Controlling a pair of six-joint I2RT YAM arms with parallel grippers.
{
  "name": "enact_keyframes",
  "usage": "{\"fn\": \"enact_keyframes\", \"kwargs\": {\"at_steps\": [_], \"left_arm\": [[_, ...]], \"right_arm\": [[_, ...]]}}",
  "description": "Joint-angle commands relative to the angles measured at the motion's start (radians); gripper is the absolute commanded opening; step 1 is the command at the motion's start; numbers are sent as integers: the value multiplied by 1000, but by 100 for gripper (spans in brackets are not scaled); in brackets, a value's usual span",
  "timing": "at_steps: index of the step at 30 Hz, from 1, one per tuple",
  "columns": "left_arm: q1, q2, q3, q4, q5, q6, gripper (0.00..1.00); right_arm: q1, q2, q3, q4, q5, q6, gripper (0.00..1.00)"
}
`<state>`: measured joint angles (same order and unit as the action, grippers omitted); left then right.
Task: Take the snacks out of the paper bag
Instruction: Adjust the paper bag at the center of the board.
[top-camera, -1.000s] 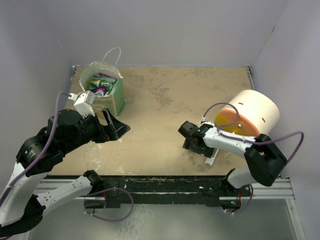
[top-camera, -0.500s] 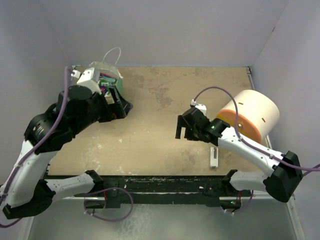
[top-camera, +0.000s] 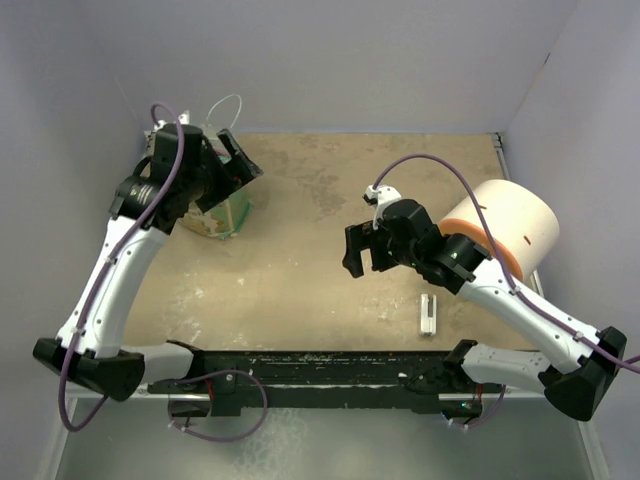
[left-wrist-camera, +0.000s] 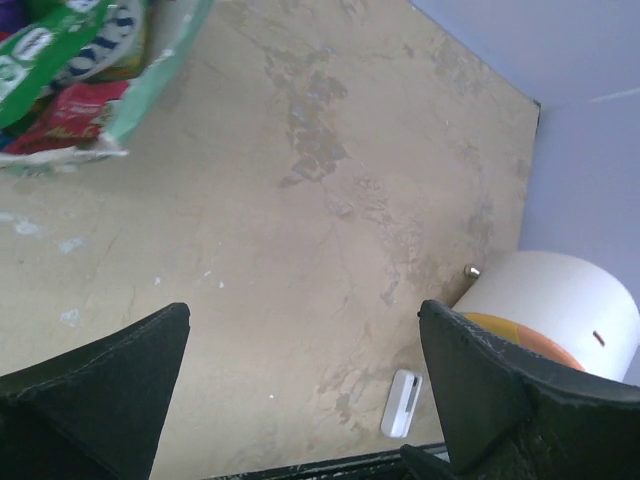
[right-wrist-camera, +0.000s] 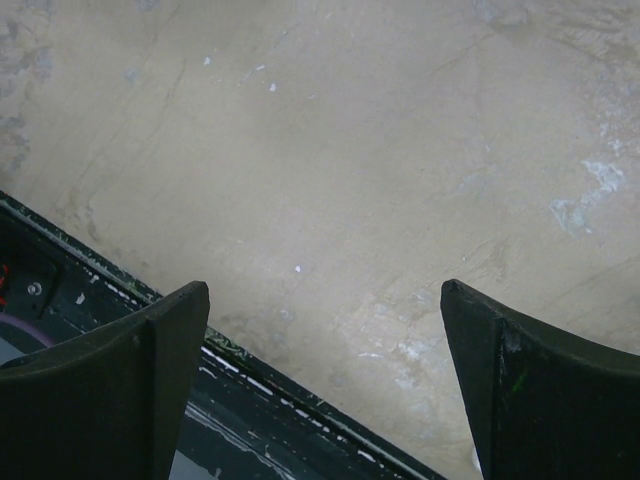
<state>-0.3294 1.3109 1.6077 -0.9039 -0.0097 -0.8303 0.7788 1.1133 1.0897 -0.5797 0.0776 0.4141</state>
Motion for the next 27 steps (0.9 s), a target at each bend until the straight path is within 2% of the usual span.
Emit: {"fn": "enact_keyframes", "kwargs": {"at_steps": [1, 8, 12, 17, 21, 27], "left_arm": [[36, -189, -83, -18, -146, -166, 99], [47, -354, -106, -260, -422, -338, 99], [46, -353, -112, -301, -562, -314, 99], [51, -325, -163, -282, -668, -268, 99], [107, -296, -240, -88, -562, -141, 99], [245, -224, -259, 39, -373, -98, 97]], "right_arm": [[2, 1, 21, 62, -31, -31, 100], [1, 14, 1, 60, -12, -40, 100], [1, -3, 5, 55, 4, -69, 100], [1, -17, 42, 45, 70, -98, 100], [0, -17, 64, 36, 106, -103, 100], [0, -36, 49, 35, 103, -92, 100]]}}
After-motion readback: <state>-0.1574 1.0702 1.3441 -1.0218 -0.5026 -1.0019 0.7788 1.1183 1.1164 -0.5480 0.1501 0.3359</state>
